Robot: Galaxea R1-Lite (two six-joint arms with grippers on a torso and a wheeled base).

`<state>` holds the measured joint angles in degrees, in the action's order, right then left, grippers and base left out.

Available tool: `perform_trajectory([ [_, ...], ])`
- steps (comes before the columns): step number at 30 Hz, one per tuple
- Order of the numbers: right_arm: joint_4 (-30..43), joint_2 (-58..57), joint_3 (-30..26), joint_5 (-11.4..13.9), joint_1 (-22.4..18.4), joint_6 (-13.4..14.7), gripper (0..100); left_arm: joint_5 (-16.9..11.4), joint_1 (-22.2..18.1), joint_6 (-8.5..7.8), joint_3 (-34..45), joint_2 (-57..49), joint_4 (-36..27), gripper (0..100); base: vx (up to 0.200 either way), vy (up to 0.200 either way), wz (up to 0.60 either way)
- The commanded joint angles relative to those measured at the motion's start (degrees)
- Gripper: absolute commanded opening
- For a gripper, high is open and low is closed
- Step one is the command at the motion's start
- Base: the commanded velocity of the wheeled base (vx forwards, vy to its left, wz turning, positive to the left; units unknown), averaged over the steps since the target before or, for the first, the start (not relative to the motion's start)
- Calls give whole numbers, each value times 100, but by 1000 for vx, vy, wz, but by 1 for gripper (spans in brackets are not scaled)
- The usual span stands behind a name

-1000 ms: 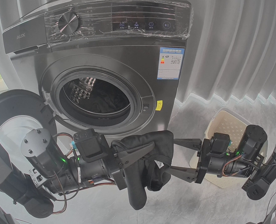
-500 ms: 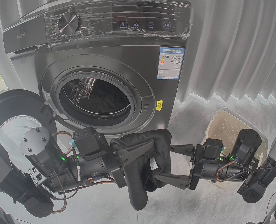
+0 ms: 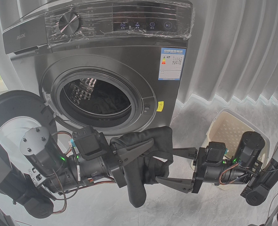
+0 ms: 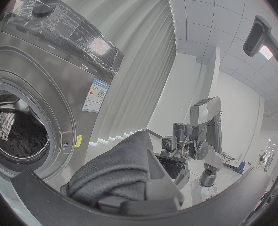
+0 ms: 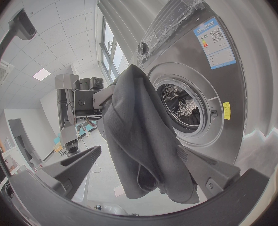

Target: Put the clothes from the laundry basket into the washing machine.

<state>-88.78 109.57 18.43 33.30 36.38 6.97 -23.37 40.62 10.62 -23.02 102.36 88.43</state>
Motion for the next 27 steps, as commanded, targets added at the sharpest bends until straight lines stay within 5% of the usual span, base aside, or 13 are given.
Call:
perform_trajectory([
  [1, 1, 73, 178, -17, 80, 15, 100, -1, 16, 2, -1, -6, 8, 0, 0, 0, 0],
  [8, 1, 856, 785, -26, 212, 23, 100, -1, 16, 10, -1, 3, 8, 0, 0, 0, 0],
  [23, 1, 1374, 1444, -492, 669, 111, 100, -10, 69, 28, -1, 12, 16, 0, 0, 0, 0],
  [24, 1, 1392, 1470, -492, 669, 111, 0, -10, 69, 28, -1, 3, 16, 0, 0, 0, 0],
  [27, -7, 1418, 1488, -492, 678, 111, 0, -10, 69, 28, -10, 12, 16, 0, 0, 0, 0],
])
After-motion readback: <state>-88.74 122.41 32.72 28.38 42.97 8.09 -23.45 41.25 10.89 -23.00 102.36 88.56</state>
